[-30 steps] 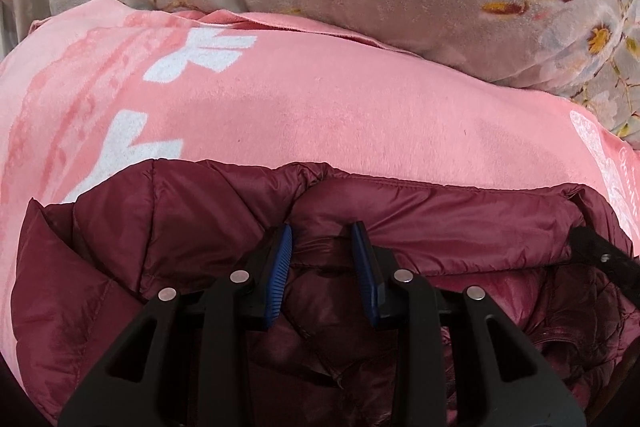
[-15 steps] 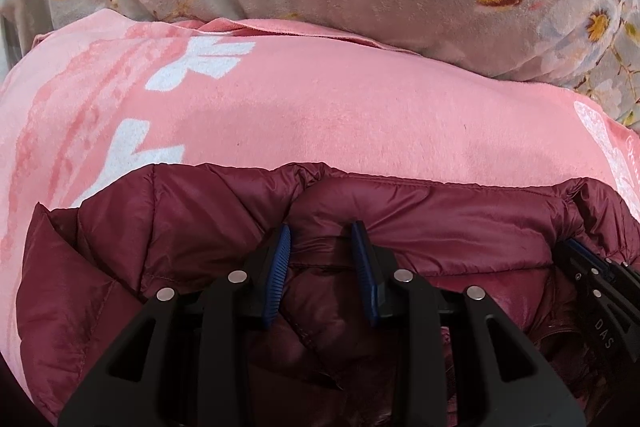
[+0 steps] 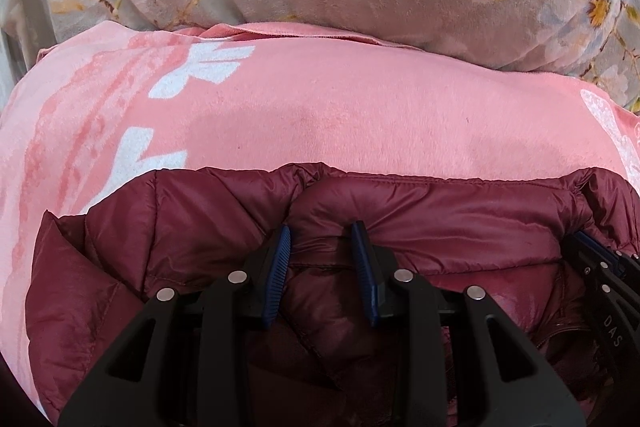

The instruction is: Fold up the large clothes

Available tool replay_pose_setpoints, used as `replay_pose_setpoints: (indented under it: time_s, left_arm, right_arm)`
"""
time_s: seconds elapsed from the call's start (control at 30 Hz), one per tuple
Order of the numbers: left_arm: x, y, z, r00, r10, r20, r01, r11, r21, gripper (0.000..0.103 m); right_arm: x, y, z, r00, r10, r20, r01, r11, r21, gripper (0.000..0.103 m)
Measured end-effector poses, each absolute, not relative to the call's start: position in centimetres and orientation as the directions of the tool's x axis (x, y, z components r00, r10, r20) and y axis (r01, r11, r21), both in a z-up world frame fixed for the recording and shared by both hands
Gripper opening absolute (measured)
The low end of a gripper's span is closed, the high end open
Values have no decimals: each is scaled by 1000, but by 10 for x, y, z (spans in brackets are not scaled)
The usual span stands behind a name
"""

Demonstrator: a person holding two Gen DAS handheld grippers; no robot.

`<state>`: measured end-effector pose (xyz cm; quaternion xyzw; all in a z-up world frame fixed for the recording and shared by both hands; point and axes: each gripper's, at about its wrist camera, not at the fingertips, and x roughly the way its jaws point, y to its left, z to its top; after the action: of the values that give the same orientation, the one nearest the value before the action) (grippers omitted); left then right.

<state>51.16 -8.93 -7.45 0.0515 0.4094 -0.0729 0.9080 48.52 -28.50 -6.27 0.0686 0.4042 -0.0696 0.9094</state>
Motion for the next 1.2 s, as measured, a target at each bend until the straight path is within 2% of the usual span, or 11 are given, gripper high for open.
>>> replay_pose_setpoints:
  time_s: [0.23, 0.27, 0.3, 0.33, 0.47, 0.7, 0.93, 1.03, 1.07, 1.1, 1.2]
  left_arm:
    - [497, -72, -62, 644, -144, -752, 176, 984, -37, 38]
    - [486, -64, -56, 642, -147, -753, 168, 985, -49, 57]
    - [467, -53, -47, 641, -157, -752, 170, 984, -60, 68]
    - [453, -44, -41, 644, -172, -745, 182, 981, -70, 68]
    - [371, 15, -24, 625, -200, -755, 203, 975, -90, 83]
    - [231, 161, -57, 486, -258, -835, 45, 962, -271, 84]
    - [156, 182, -64, 482, -352, -802, 27, 921, -388, 83]
    - [154, 171, -67, 445, -425, -788, 20, 885, -466, 72]
    - [155, 165, -66, 450, -392, -802, 14, 901, -433, 59]
    - [155, 161, -66, 448, -378, -810, 18, 910, -415, 38]
    - [152, 161, -62, 434, -412, -801, 19, 893, -449, 14]
  right_arm:
    - [452, -296, -45, 672, -19, -740, 187, 971, 146, 13]
    - [430, -299, -33, 690, 15, -723, 171, 968, 183, 19]
    - [405, -302, -23, 703, 51, -710, 145, 966, 213, 22]
    - [383, -306, -16, 710, 62, -701, 134, 966, 221, 25]
    - [252, -332, -5, 728, 24, -685, 152, 969, 196, 58]
    - [43, -369, -54, 615, -33, -788, 340, 913, 226, 65]
    - [-15, -358, -81, 654, 39, -755, 384, 843, 376, 70]
    - [-11, -355, -84, 680, 70, -730, 381, 817, 433, 70]
    - [-8, -354, -84, 685, 84, -724, 380, 807, 453, 64]
    - [-4, -353, -84, 688, 94, -720, 378, 800, 466, 44]
    - [0, -350, -77, 702, 131, -700, 361, 782, 508, 9]
